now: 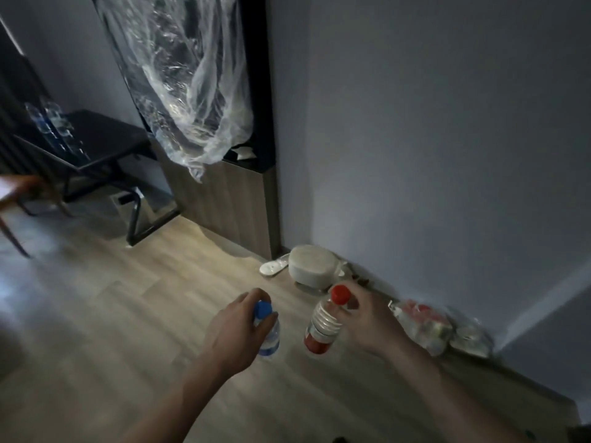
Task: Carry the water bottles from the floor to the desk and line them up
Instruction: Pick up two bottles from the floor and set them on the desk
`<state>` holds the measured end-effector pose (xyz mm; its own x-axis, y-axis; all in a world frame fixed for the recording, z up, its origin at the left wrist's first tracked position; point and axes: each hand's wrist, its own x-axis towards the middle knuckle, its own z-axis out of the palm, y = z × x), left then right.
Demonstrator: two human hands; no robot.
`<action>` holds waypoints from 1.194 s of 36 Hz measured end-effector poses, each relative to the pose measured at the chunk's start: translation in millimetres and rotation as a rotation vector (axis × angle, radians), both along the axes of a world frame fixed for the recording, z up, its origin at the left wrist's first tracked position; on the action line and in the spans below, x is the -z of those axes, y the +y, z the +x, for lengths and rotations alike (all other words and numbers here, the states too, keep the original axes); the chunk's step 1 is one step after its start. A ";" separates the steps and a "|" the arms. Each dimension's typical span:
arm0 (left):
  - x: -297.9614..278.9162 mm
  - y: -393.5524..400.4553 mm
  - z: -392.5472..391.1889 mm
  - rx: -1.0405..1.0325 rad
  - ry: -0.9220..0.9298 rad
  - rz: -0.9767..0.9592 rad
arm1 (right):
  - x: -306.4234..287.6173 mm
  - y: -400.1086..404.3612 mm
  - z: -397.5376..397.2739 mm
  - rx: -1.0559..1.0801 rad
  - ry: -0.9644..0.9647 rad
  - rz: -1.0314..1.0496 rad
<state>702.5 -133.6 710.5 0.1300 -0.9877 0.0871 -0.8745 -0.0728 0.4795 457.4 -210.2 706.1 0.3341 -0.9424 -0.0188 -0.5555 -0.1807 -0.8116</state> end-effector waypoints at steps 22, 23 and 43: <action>-23.1 -172.9 242.1 -0.444 0.126 0.042 | -19.3 -266.8 302.7 -0.425 0.042 -0.148; -25.4 -176.3 252.1 -0.471 0.129 0.038 | -20.9 -273.9 317.4 -0.444 0.041 -0.157; -45.4 -203.5 549.2 -0.568 0.000 0.002 | -40.9 -326.0 641.0 -0.550 0.046 -0.279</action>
<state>1251.6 -337.1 755.9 0.6408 -0.7629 0.0851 -0.6977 -0.5327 0.4790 1098.4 -536.2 746.9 0.7771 -0.6038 0.1779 -0.3537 -0.6527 -0.6700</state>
